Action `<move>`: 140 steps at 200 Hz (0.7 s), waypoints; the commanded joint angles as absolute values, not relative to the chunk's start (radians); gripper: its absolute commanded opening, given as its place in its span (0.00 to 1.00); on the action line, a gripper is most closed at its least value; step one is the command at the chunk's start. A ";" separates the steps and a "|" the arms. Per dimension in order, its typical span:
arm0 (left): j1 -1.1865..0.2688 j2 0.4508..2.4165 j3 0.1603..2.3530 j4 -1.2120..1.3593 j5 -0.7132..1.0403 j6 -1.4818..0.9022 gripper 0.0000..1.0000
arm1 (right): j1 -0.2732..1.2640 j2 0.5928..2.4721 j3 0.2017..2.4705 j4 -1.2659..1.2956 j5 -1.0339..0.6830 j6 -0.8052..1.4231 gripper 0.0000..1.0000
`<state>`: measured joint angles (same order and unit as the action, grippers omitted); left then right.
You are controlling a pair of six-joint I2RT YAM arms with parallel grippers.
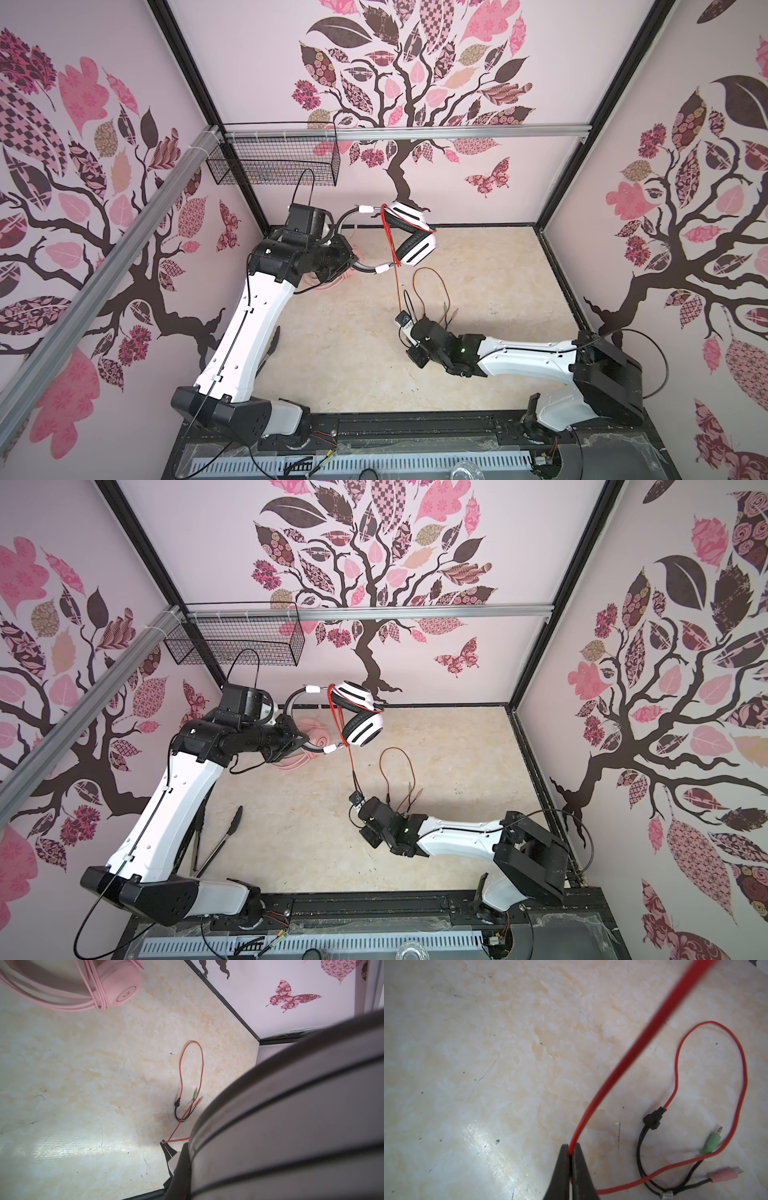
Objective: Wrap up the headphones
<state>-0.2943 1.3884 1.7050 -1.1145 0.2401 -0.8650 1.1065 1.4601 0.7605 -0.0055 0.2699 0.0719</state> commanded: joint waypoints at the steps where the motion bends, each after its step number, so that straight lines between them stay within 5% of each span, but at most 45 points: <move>1: -0.291 1.372 1.700 -1.020 0.115 -0.875 0.00 | 1.171 1.380 0.787 -0.110 0.336 0.093 0.00; 69: -0.291 1.369 1.637 -1.089 -0.294 -0.797 0.00 | 1.416 1.242 0.938 -0.397 0.516 0.130 0.00; 140: -0.457 1.341 1.544 -1.171 -0.648 -0.725 0.00 | 1.451 1.213 1.146 -0.622 0.770 0.072 0.00</move>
<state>-0.3901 1.3819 1.5677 -1.1847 -0.4732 -0.7597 1.4464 1.2655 1.0763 -0.4870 0.6102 0.0952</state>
